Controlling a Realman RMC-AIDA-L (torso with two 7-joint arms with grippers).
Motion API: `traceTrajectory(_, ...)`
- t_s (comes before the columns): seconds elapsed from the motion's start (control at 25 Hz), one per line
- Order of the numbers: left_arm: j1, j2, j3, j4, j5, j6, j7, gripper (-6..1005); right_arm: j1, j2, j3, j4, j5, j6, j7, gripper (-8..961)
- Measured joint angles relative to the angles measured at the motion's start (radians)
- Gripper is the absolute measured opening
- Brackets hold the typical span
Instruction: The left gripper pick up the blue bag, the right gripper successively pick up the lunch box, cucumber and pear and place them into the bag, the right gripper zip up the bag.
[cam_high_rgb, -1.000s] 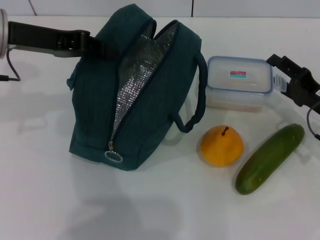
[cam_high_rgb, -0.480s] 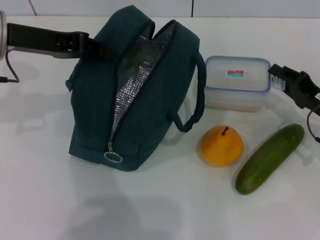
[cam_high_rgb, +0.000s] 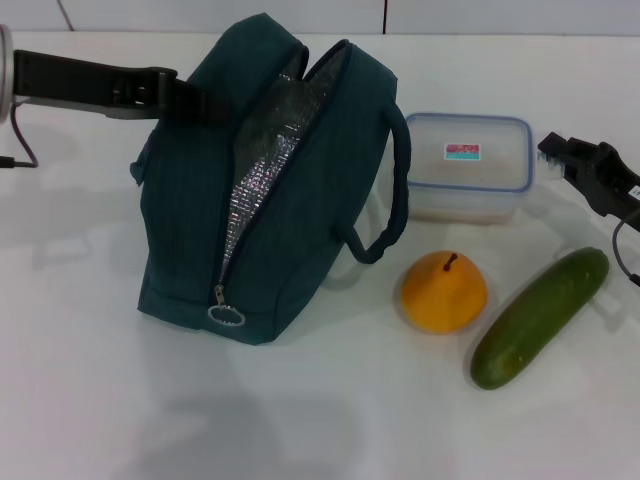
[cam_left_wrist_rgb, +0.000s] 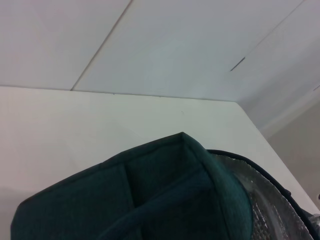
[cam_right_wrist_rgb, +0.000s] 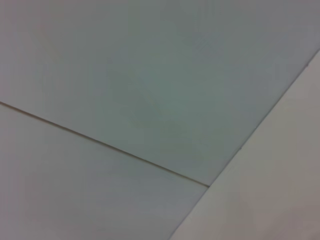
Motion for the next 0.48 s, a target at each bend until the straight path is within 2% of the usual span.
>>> traceTrajectory(0.48, -0.007, 0.000, 0.000, -0.003, -0.001, 0.000, 0.000, 38, -0.007, 0.000, 0.012, 0.000, 0.048, -0.075, -0.065, 95)
